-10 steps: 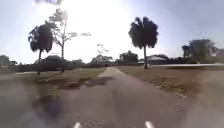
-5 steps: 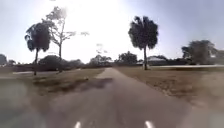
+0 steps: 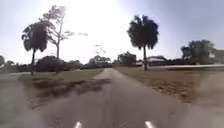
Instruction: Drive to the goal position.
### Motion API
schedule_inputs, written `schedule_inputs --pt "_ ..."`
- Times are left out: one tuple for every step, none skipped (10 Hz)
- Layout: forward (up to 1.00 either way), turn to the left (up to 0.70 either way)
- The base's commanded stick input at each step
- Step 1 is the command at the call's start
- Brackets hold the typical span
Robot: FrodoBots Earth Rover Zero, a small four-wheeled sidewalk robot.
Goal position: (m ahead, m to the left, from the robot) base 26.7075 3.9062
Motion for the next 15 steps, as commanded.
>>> schedule_inputs --pt "1.00 0.00" --pt "1.00 0.00" --pt "1.00 0.00" --pt "1.00 0.00" --pt "1.00 0.00" --pt "1.00 0.00" --pt "1.00 0.00" --pt "1.00 0.01" --pt "1.00 0.03" --pt "1.00 0.18" --pt "1.00 0.29" --pt "1.00 0.00" --pt "1.00 0.00" --pt "1.00 0.01" --pt "1.00 0.02"
